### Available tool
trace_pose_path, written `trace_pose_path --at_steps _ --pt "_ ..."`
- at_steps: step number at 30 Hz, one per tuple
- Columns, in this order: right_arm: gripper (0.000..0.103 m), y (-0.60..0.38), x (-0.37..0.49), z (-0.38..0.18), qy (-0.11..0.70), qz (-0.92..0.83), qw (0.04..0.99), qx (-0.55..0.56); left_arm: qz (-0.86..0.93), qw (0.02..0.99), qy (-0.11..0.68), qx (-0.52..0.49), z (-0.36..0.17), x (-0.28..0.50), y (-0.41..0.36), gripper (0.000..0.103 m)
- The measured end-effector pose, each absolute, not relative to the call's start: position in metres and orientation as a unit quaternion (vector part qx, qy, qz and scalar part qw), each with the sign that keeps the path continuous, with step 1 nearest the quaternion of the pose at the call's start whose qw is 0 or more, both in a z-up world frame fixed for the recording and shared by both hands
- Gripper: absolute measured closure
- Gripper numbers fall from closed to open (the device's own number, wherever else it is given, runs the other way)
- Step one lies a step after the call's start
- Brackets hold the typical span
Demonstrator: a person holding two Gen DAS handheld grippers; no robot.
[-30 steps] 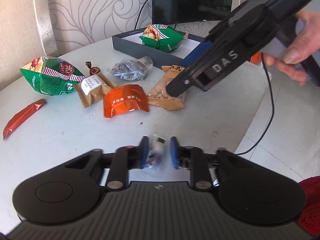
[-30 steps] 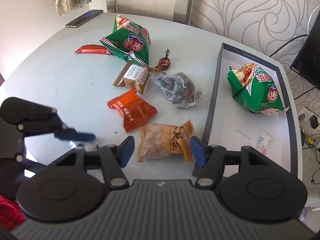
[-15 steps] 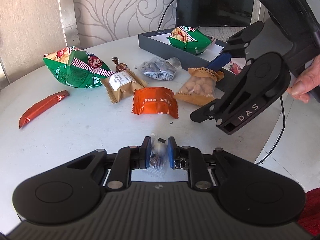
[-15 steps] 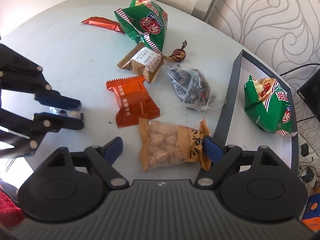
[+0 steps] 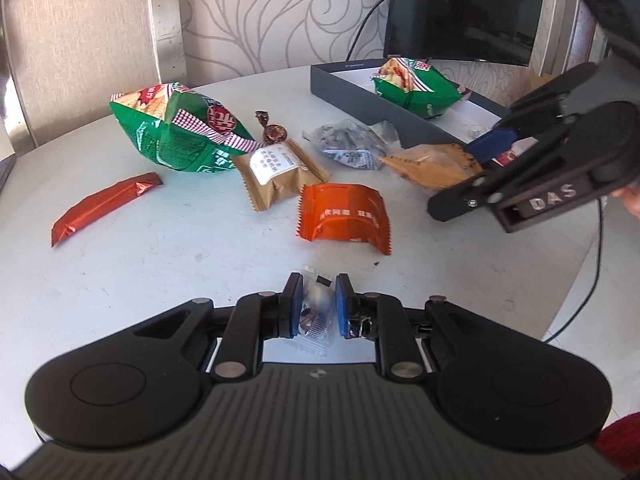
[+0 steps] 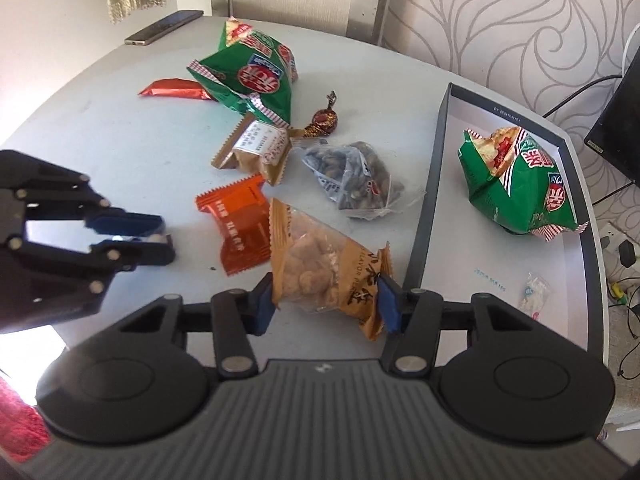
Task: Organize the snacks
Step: 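Carry the peanut bag with the right gripper over the white box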
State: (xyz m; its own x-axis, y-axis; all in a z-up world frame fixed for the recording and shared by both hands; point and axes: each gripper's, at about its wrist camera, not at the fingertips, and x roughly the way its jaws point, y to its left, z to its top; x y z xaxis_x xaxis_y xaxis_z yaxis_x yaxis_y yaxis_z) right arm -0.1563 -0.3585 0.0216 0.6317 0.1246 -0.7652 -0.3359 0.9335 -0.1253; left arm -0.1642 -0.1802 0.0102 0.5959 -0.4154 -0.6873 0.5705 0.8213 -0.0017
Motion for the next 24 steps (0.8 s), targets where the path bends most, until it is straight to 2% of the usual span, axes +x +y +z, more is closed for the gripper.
trace_pose_path --at_steps 24 --pt "0.049 -0.339 -0.194 0.122 0.297 0.136 0.936 -0.132 -0.3 0.889 0.316 0.142 0.038 -0.149 -0.209 0.083"
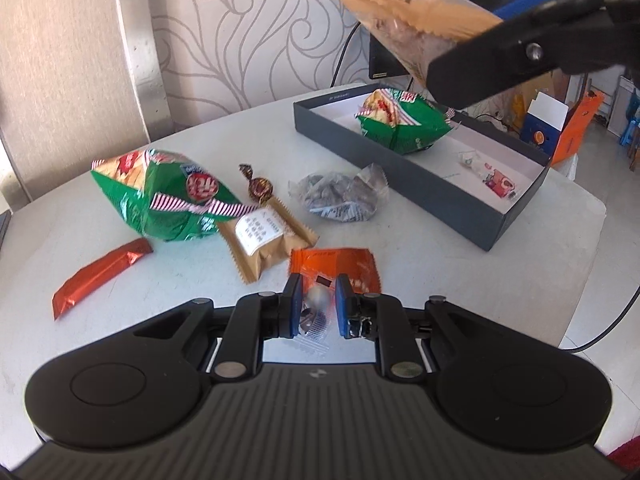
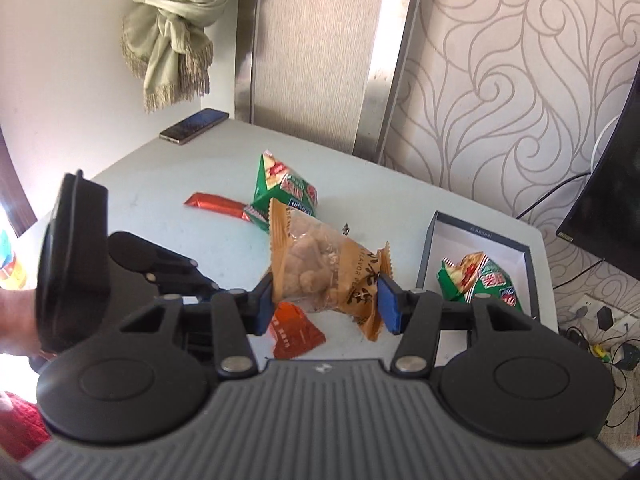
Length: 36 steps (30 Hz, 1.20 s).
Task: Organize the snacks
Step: 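Carry the peanut bag with the right gripper over the white box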
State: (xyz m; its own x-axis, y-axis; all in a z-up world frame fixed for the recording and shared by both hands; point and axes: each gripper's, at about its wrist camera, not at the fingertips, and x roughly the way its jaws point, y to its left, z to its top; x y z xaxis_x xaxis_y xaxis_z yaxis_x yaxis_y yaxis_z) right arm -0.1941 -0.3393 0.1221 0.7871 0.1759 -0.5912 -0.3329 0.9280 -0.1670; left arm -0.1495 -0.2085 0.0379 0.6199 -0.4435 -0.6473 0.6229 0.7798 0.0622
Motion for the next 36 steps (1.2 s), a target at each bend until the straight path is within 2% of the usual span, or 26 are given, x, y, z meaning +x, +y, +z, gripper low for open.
trace_pose_path --at_steps 36 --pt "0.049 -0.406 -0.226 0.144 0.277 0.044 0.953 -0.113 -0.375 0.876 0.255 0.163 0.077 -0.134 -0.302 0.083"
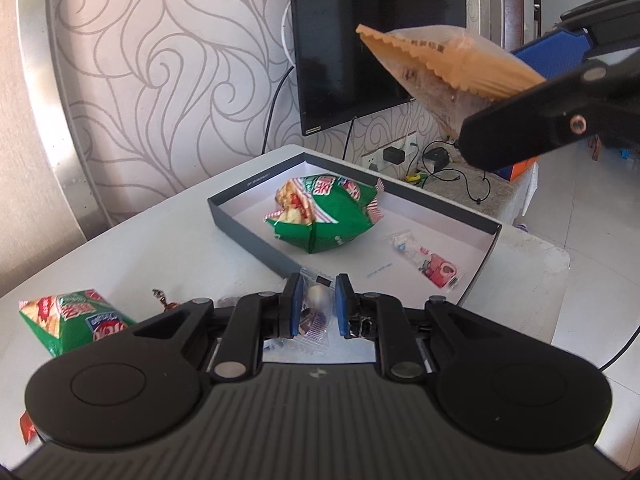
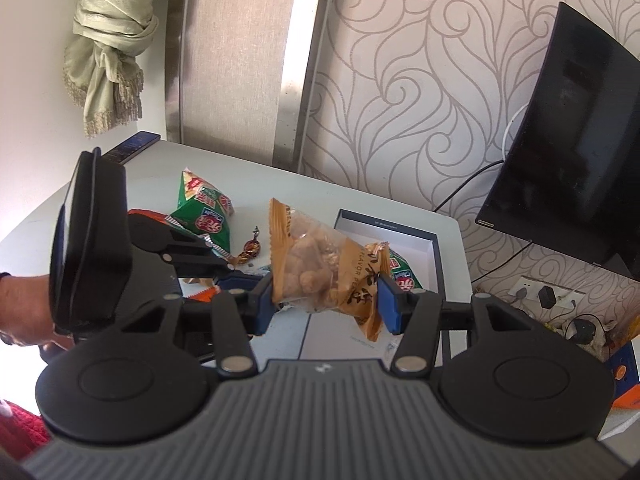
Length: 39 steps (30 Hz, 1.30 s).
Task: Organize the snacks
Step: 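Carry the peanut bag with the right gripper over the white box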
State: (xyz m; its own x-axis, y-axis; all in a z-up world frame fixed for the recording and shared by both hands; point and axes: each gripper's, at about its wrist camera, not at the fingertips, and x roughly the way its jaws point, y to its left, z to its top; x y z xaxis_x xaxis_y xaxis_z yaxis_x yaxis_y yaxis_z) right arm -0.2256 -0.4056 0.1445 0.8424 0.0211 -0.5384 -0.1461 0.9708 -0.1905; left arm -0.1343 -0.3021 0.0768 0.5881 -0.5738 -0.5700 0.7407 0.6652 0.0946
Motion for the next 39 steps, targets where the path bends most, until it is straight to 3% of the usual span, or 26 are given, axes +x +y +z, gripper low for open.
trace_pose_path --at_steps 39 --pt "0.049 -0.473 -0.214 0.142 0.292 0.034 0.949 -0.119 -0.393 0.867 0.258 0.166 0.063 -0.113 -0.398 0.082"
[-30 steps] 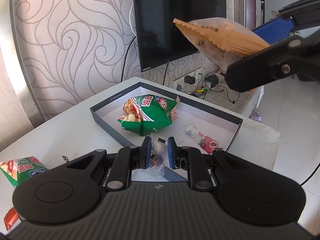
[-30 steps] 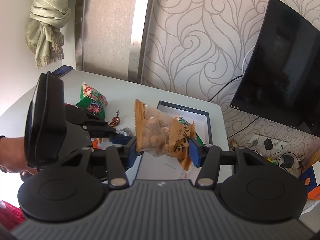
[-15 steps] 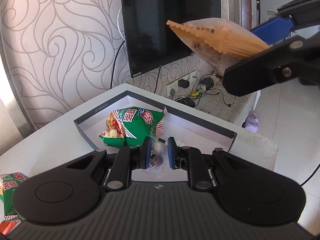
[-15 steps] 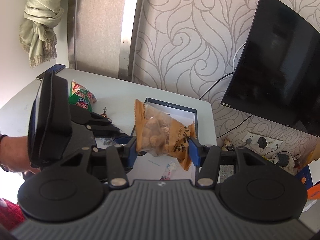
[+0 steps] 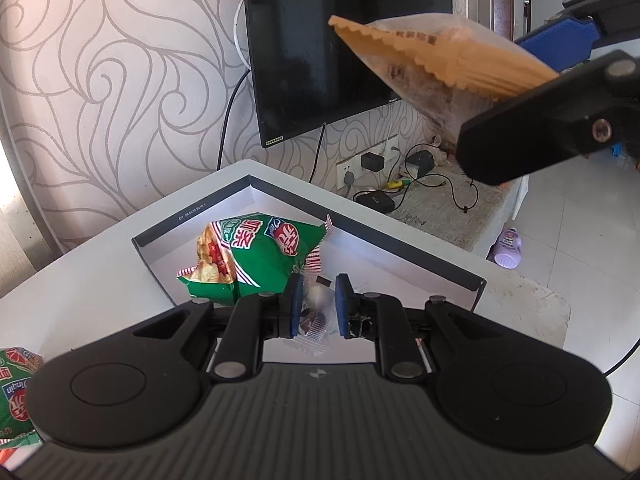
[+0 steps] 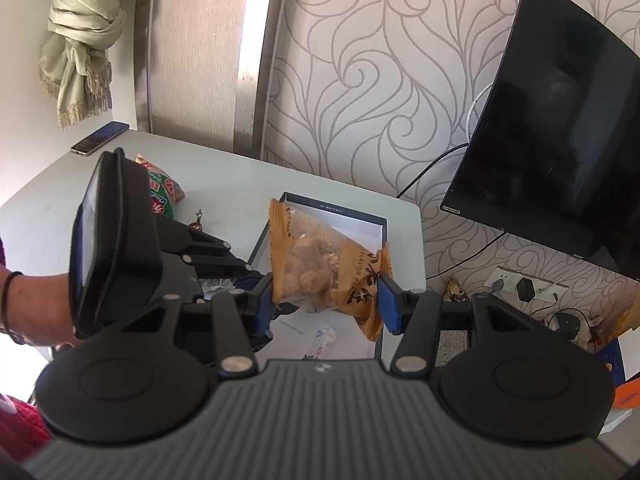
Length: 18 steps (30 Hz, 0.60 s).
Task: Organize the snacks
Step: 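Carry the peanut bag with the right gripper over the white box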
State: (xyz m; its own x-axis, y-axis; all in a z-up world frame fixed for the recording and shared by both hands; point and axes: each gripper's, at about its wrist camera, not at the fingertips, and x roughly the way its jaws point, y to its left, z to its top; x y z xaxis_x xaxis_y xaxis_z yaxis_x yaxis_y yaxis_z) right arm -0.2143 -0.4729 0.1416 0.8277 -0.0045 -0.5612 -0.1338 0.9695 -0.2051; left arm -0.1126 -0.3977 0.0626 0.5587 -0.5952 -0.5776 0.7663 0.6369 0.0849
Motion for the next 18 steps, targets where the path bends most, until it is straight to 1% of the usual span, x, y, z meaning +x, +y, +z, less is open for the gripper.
trace_pose_path --at_steps 18 --pt "0.048 -0.492 -0.207 0.135 0.305 0.044 0.944 -0.121 -0.382 0.869 0.271 0.157 0.042 -0.098 -0.419 0.082"
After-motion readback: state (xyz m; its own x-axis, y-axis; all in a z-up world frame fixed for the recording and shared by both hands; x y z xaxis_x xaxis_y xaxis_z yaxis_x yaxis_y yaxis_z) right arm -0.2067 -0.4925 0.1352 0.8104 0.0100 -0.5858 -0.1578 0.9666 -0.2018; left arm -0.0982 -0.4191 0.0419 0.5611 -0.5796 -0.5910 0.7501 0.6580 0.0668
